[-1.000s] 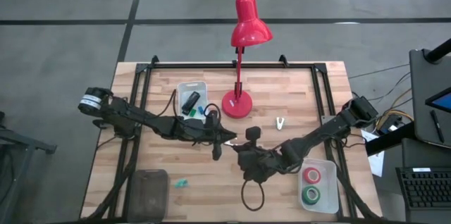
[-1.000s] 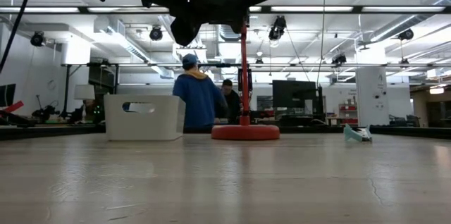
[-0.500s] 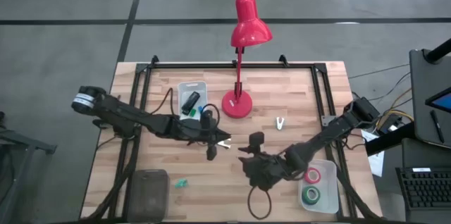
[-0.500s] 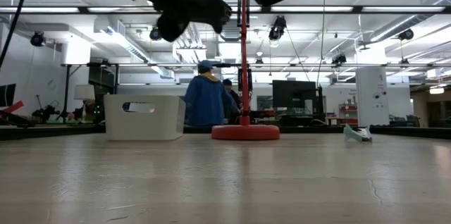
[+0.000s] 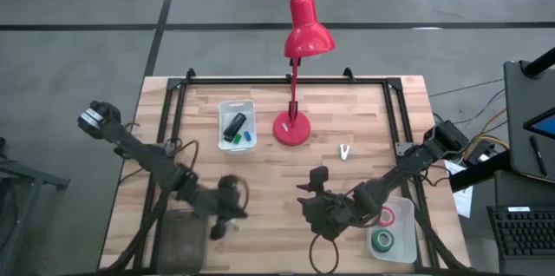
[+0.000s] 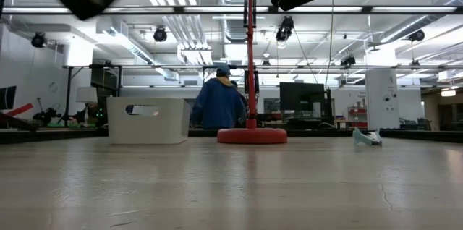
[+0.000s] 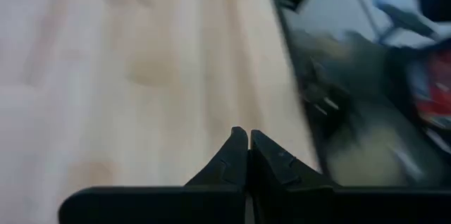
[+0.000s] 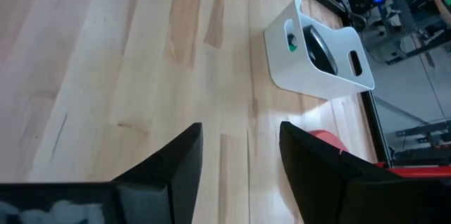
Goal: Pick and place Stapler, Stapler remover, tape
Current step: Put the black staple remover into the black bin
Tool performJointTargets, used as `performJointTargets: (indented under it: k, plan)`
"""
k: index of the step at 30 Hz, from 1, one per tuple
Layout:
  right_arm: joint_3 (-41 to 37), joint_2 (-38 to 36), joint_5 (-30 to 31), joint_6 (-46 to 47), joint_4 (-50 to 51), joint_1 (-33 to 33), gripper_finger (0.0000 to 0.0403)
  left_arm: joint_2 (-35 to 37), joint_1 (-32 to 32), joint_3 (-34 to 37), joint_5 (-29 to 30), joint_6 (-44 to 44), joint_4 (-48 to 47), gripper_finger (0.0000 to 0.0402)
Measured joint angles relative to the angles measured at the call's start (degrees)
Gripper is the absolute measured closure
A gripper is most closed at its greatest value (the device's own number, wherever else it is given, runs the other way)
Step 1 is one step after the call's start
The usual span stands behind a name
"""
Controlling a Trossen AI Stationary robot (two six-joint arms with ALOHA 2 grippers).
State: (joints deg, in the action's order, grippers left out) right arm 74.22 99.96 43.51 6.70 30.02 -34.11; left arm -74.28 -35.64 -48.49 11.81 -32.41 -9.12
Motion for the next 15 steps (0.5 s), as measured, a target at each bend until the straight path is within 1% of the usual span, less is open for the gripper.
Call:
performJointTargets:
  k: [1, 4, 10, 13, 15]
  plan:
    - [0.0, 0.0, 0.0, -0.02, -0.19, -0.02, 0.0222, 0.45, -1.95, 0.0, 0.13, -1.56, -0.91, 0.0391]
    - [0.0, 0.0, 0.02, -0.08, -0.53, 0.02, 0.0222, 1.59, -7.59, -0.02, 3.15, -7.42, -4.54, 0.0394]
    - [0.0, 0.0, 0.02, 0.33, -0.89, 0.61, 0.0228, 2.54, -17.11, 0.0, 5.63, -28.17, -17.21, 0.0391]
    - [-0.04, 0.23, 0.04, 0.2, -1.45, 0.9, 0.023, 2.56, -20.89, 0.0, 5.9, -38.21, -22.12, 0.0391]
    - [-0.11, 0.32, 0.05, -0.2, -1.99, 1.09, 0.0228, 2.56, -23.36, 0.02, 6.5, -43.28, -23.57, 0.0393]
